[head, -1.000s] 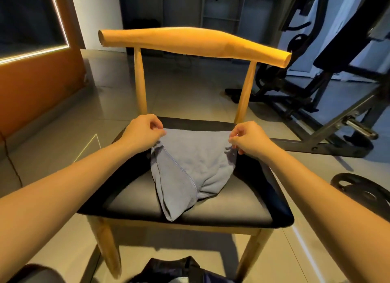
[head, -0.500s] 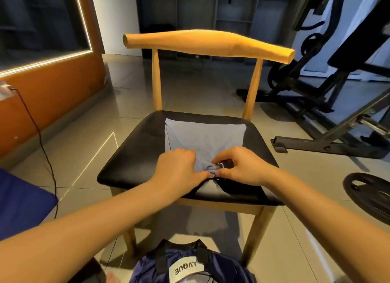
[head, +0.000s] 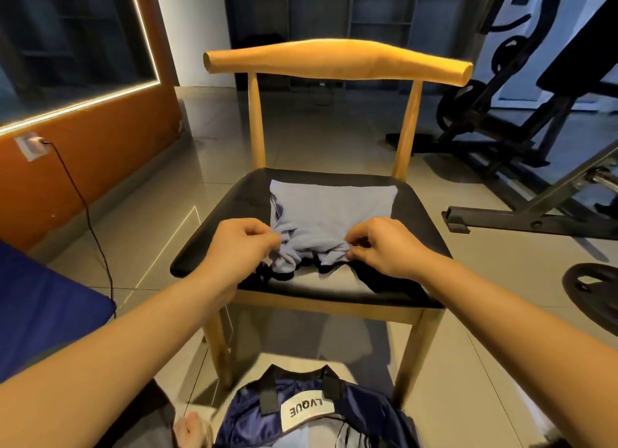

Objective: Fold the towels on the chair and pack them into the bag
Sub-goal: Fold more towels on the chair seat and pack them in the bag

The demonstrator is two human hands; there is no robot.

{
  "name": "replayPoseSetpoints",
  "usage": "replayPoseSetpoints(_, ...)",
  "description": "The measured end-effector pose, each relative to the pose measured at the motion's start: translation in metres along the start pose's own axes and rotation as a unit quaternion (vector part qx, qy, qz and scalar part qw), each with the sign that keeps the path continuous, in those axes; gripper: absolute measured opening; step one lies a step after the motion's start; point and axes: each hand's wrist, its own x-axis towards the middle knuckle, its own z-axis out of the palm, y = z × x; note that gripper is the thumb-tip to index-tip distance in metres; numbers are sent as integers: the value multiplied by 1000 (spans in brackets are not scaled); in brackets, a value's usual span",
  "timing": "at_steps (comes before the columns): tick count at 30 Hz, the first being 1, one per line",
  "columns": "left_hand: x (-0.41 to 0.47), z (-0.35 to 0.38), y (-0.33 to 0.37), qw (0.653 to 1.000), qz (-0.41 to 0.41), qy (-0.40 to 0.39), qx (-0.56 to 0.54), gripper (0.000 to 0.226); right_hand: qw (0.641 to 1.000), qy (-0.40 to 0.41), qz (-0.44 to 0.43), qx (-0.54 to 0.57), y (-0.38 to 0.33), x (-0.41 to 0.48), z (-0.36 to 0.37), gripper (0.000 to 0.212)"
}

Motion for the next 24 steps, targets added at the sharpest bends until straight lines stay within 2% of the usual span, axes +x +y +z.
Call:
replayPoseSetpoints(4,4,-17,1,989,-82,7,-125,13,997,-31,22,68,5,2,-6,5)
replayPoseSetpoints(8,10,-33,0,981,-116,48,-146,8,992,-56,25,106,8,3,-12,8)
replayPoseSetpoints(10,9,-38,-3,990,-110,45,-70,7,990,-66,27,121,9,4,-14,9)
replayPoseSetpoints(13,5,-35,-6,992,-75,-7,98,18,988,-77,29,131,9,4,-17,11)
replayPoseSetpoints(19,7,-41,-10,980,-110,-80,143,5,987,-85,21,137,4,2,-19,19)
replayPoseSetpoints(24,21,-58,-16,961,-83,-71,255,14,990,-78,23,118,0,0,-20,22)
